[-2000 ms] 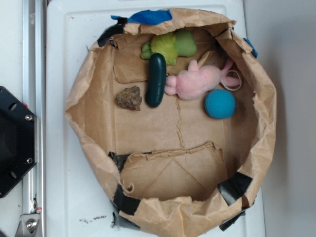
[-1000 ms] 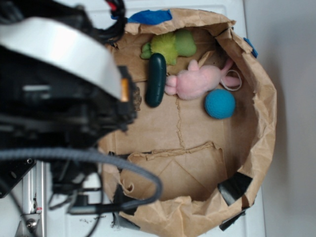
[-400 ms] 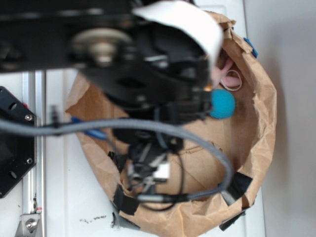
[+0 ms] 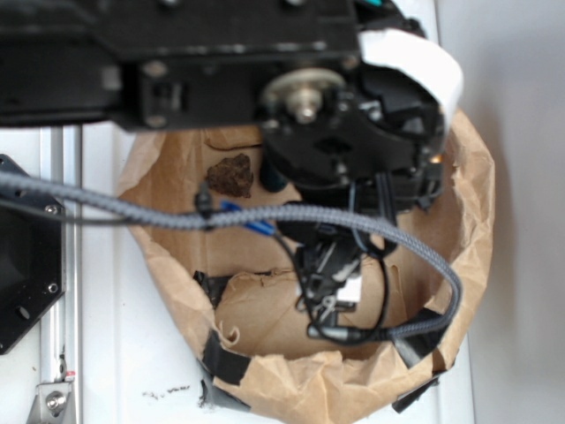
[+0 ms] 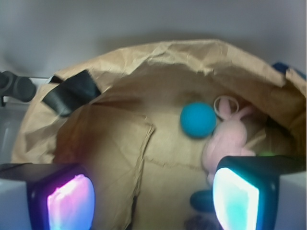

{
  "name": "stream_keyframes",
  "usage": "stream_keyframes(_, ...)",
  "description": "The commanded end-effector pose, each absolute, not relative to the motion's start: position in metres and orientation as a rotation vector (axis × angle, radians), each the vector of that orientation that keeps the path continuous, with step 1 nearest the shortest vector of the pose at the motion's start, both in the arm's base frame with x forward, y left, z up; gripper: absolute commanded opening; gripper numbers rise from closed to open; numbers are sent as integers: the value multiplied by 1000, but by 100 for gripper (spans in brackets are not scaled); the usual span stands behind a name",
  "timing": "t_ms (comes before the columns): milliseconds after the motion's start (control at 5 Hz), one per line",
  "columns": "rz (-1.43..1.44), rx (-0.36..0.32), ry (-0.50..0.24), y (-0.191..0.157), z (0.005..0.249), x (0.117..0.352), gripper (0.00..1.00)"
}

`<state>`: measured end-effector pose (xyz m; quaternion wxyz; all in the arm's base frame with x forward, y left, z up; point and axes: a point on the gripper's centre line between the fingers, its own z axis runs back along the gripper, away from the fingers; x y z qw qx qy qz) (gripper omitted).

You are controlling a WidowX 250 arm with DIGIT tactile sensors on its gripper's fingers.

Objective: Grab the blue ball.

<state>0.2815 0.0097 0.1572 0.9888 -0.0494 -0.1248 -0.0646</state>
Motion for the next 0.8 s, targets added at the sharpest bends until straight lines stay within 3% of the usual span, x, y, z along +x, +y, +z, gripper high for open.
stream_keyframes(0, -172, -75, -278, 12, 124, 288, 100)
stream_keyframes(600, -201, -95, -280, -2, 95, 308, 100)
